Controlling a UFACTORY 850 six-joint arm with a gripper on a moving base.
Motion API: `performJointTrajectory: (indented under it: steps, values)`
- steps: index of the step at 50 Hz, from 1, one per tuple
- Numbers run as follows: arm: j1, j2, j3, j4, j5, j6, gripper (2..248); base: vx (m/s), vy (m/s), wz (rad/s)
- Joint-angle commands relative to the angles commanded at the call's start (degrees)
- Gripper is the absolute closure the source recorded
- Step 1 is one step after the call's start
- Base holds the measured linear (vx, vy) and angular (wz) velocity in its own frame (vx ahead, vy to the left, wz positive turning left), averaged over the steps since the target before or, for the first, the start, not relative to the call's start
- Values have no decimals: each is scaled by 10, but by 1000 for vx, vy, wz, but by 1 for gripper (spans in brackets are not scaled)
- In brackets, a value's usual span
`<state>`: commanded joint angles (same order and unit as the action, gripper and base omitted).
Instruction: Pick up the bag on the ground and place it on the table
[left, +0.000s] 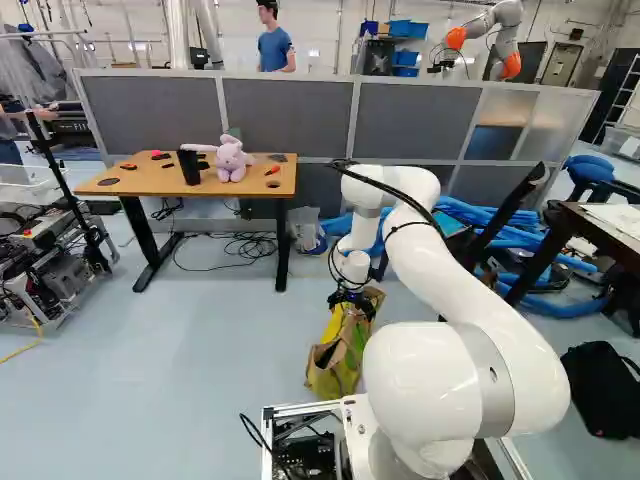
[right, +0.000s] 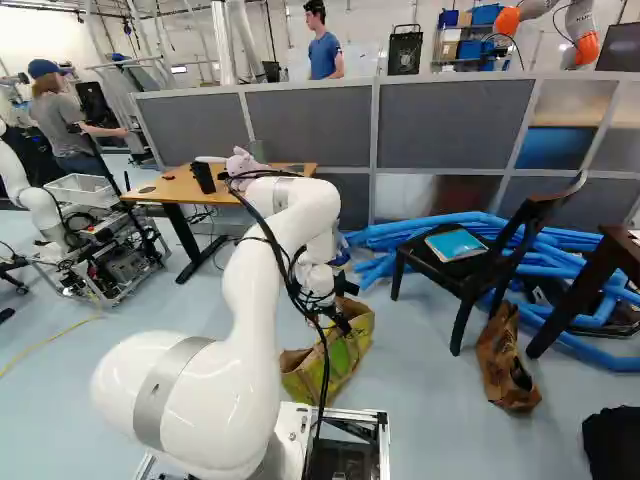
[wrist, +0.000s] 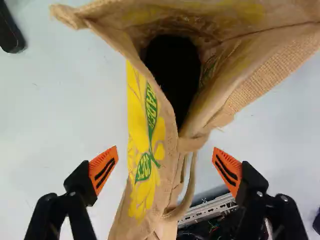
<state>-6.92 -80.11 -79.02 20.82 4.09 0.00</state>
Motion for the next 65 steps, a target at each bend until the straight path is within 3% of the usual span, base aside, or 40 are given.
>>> performJointTrajectory:
  steps: [65]
  values:
    - [0, -143, -138, 0, 0, 0, 3, 0, 0, 0]
